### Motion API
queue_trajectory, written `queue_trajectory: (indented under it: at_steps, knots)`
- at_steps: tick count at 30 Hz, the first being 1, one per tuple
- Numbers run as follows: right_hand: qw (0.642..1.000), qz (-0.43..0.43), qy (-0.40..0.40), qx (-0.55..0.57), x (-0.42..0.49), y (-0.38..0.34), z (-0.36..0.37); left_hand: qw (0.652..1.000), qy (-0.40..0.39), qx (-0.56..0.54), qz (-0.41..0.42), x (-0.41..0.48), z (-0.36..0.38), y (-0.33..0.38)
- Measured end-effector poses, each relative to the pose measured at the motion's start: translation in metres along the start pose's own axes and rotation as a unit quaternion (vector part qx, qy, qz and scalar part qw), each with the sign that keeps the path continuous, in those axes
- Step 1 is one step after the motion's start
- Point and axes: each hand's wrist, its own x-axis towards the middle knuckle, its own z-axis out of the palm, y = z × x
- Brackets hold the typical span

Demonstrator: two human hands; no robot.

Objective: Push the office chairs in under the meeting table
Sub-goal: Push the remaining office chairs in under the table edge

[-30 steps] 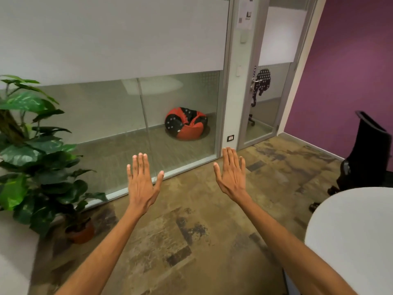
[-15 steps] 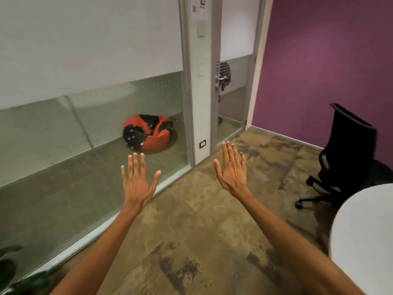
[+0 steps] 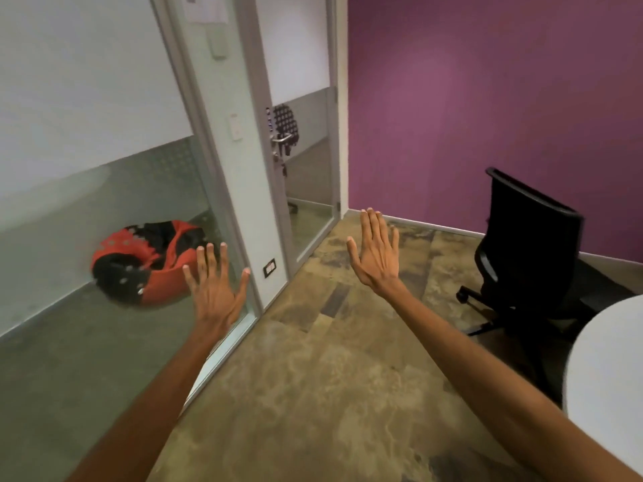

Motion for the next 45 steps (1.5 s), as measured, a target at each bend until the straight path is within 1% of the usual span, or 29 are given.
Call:
queue_trajectory:
  at_steps: [3,7,12,15,19,22,26,31,34,36,39,41,43,45]
  knots:
    - [1.000,0.009,0.001,-0.030,0.051,0.029,0.022,1.000,-0.007,-0.011,0.021,0.069,0.037,0.023]
    - [0.998,0.048,-0.004,-0.049,0.114,0.070,0.056,0.996,-0.042,-0.059,0.043,0.156,0.093,0.056]
    - [0.992,0.100,0.011,-0.078,0.187,0.125,0.102,0.984,-0.070,-0.095,0.135,0.265,0.174,0.089]
    - [0.983,0.150,0.026,-0.102,0.237,0.155,0.124,0.971,-0.080,-0.117,0.192,0.349,0.216,0.112]
    - [0.965,0.212,0.050,-0.148,0.291,0.193,0.132,0.953,-0.079,-0.150,0.253,0.452,0.254,0.157]
    - [0.947,0.255,0.069,-0.180,0.315,0.224,0.125,0.932,-0.096,-0.180,0.298,0.498,0.280,0.203]
    - [0.914,0.323,0.099,-0.224,0.330,0.273,0.110,0.892,-0.120,-0.219,0.377,0.531,0.321,0.280]
    - [0.879,0.381,0.108,-0.264,0.327,0.348,0.095,0.839,-0.148,-0.253,0.459,0.546,0.364,0.390]
    - [0.851,0.419,0.124,-0.290,0.331,0.400,0.084,0.813,-0.146,-0.270,0.494,0.556,0.377,0.461]
    - [0.836,0.439,0.129,-0.303,0.332,0.435,0.079,0.798,-0.158,-0.268,0.516,0.562,0.391,0.508]
    - [0.815,0.470,0.145,-0.307,0.335,0.480,0.072,0.760,-0.180,-0.264,0.566,0.574,0.409,0.580]
    - [0.799,0.483,0.154,-0.323,0.338,0.509,0.064,0.732,-0.180,-0.261,0.603,0.581,0.416,0.633]
    - [0.782,0.505,0.156,-0.330,0.337,0.532,0.056,0.715,-0.183,-0.280,0.614,0.580,0.418,0.682]
    - [0.769,0.516,0.152,-0.345,0.327,0.551,0.052,0.690,-0.201,-0.291,0.632,0.568,0.421,0.717]
